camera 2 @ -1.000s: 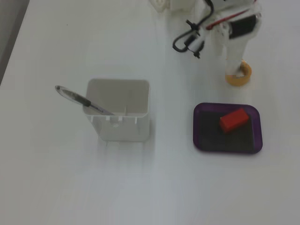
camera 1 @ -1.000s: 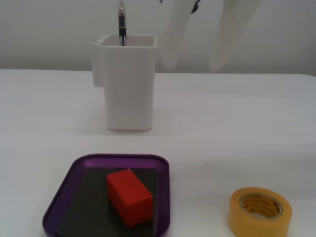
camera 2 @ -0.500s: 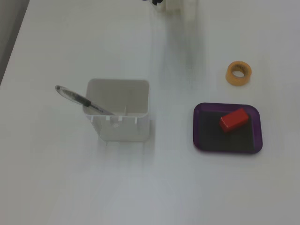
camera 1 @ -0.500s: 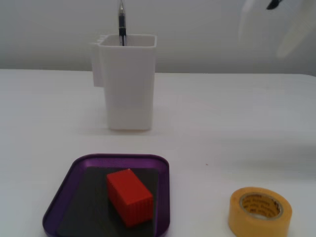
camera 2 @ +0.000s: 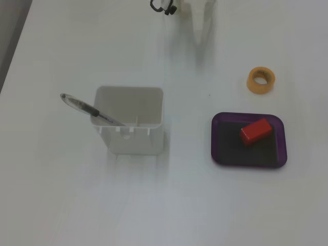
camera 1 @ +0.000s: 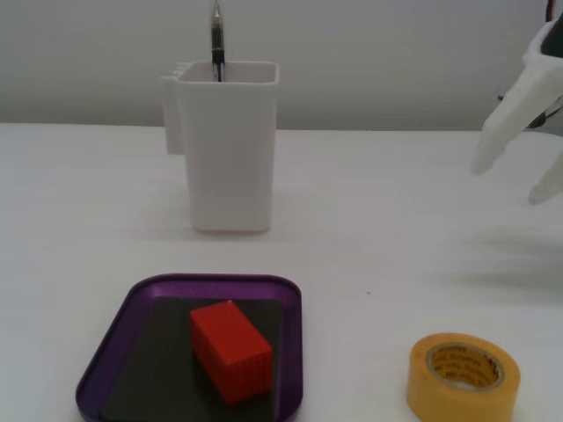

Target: Pick up the red cube and place it in the box.

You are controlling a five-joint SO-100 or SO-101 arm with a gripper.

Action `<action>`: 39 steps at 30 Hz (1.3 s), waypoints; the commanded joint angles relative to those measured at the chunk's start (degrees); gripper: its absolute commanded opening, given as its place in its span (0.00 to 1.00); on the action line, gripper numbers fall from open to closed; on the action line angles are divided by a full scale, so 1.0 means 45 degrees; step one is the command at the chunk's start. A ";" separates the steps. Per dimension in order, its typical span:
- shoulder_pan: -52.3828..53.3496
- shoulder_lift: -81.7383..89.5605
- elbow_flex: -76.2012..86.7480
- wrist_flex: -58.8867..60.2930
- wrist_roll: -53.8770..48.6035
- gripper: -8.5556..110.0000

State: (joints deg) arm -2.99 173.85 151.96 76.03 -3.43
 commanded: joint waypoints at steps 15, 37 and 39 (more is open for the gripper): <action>-0.0020 0.1289 0.4219 -0.2324 -0.0137 0.21; -0.0078 0.1309 0.4219 -0.2324 -0.0039 0.07; -0.0195 0.1309 0.4219 -0.2324 -0.0078 0.07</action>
State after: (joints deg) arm -3.25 179.91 170.77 65.74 -3.52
